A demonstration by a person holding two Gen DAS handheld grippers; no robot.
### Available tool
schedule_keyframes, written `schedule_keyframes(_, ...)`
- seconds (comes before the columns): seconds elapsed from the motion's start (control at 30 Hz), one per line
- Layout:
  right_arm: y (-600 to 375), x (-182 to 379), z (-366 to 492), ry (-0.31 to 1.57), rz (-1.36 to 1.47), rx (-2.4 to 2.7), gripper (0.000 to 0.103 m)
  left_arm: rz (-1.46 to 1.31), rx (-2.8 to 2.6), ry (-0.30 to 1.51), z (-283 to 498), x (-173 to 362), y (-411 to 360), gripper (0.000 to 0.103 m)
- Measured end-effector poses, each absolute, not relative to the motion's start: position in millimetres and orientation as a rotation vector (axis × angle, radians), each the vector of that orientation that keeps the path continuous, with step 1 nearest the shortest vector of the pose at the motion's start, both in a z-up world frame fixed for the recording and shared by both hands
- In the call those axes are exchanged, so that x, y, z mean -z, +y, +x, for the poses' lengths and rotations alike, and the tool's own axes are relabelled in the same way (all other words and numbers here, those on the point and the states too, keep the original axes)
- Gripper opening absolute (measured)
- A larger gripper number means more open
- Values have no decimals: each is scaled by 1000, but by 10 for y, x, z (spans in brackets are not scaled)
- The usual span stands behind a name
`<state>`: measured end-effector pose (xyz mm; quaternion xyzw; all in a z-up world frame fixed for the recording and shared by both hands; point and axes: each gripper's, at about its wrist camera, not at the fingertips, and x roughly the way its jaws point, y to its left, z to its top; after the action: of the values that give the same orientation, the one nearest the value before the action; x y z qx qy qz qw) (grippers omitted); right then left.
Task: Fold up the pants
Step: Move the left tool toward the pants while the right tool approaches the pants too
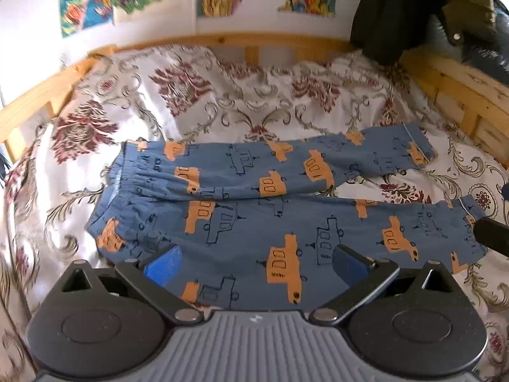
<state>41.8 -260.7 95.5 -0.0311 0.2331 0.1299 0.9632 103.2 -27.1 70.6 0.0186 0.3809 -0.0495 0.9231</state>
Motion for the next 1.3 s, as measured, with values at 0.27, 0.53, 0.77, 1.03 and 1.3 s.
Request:
schedule_keyframes(0.27,-2820,-1051,1226,522,-153,-371,103,146,150,810,1887,-929,-187,103)
schedule_keyframes(0.53,-2788,-812,2454,623,-288,-482,103,319,169,781,2912,-729,-240,103)
schedule_keyframes(0.77,-2624,-455,3552,655,-372,-683,102,376,419,766,3784,-488,-119,103)
schedule_keyframes(1.03,-2617,-111,4570,806,-359,-754,102,386,658,939,4577,174,-219,102)
schedule_keyframes(1.3,-2776,219,5098,997,-311,-777,83,348,714,1049,4859,499,-111,82)
